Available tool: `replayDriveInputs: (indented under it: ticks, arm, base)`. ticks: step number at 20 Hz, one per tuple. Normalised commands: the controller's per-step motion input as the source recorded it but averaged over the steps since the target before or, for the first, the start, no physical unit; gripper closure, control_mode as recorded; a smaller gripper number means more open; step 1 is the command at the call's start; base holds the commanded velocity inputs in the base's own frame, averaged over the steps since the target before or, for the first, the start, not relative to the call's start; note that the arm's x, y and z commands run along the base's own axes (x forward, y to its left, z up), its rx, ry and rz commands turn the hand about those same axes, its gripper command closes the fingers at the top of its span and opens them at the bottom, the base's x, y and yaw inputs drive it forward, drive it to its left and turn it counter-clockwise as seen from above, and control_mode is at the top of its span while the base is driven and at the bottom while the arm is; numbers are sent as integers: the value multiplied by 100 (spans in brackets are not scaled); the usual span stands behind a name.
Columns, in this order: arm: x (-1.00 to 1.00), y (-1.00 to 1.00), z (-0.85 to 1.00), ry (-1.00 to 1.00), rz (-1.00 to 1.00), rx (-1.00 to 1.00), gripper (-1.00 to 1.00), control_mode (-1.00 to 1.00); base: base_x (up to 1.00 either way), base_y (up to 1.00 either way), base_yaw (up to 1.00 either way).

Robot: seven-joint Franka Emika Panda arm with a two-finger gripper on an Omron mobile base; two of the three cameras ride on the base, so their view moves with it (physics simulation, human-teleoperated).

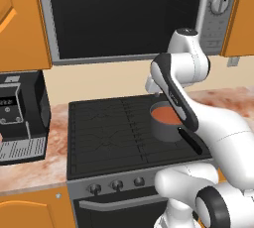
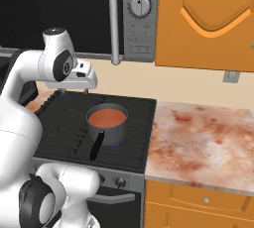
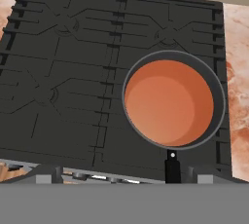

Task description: Wait until the marinara sauce is simmered to a deep red color and then turn off the stove.

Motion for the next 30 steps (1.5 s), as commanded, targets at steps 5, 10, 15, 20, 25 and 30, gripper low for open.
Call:
replayDriveInputs:
  ticks: [5, 10, 15, 20, 25, 30]
  arm:
    - [0, 0, 0, 0, 0, 0, -100, -100]
    - [0, 0, 0, 0, 0, 0, -100, -100]
    - [0, 0, 0, 0, 0, 0, -100, -100]
    - [0, 0, 0, 0, 0, 0, -100, -100]
    - [0, 0, 0, 0, 0, 0, -100, -100]
    - [0, 0, 0, 0, 0, 0, -100, -100]
  base:
    - [0, 0, 0]
    - [0, 0, 0]
    - [0, 0, 0]
    - [0, 0, 0]
    - [0, 0, 0]
    - [0, 0, 0]
